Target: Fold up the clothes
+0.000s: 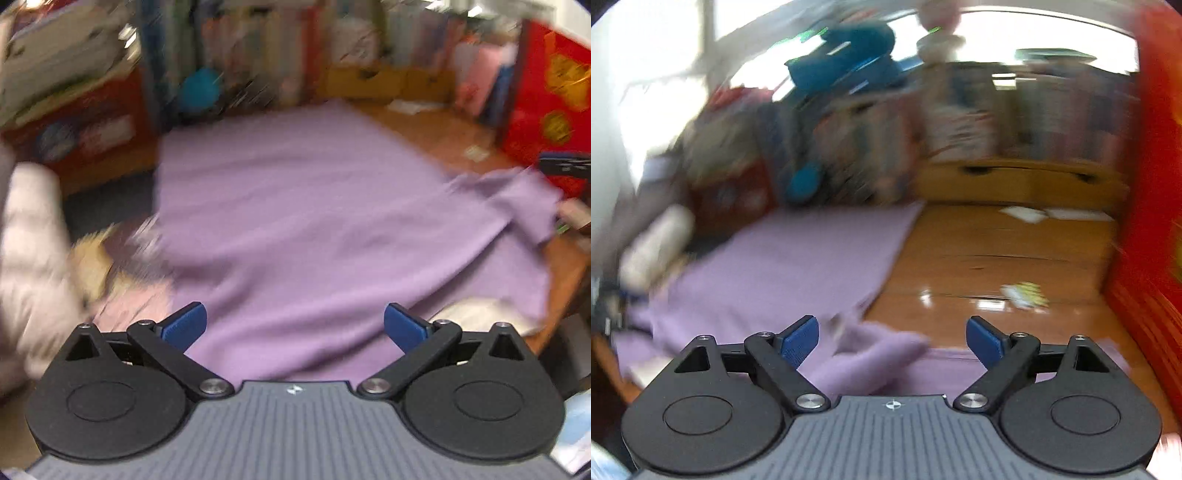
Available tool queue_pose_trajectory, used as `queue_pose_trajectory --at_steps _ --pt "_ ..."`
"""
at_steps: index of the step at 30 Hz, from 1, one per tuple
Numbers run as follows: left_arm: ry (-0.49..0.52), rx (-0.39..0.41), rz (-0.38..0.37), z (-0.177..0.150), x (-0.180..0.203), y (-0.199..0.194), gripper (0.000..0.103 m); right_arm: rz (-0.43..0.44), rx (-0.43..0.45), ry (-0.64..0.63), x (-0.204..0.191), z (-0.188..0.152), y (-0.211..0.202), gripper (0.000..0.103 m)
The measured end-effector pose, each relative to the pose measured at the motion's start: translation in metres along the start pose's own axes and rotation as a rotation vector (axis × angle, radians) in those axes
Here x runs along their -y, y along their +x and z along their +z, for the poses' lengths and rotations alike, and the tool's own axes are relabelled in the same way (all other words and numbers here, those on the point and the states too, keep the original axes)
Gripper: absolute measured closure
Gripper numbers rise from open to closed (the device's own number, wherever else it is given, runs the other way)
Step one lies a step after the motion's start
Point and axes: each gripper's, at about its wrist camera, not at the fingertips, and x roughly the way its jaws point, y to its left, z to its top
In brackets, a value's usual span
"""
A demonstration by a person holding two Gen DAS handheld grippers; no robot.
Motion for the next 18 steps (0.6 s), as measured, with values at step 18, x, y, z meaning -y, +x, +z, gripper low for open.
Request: queue_pose_trajectory --at_steps 18 --pt "-0.217 0.045 0.105 0.085 0.019 0.042 0.000 0.239 0.076 0.105 -0.048 0.042 0.104 0.000"
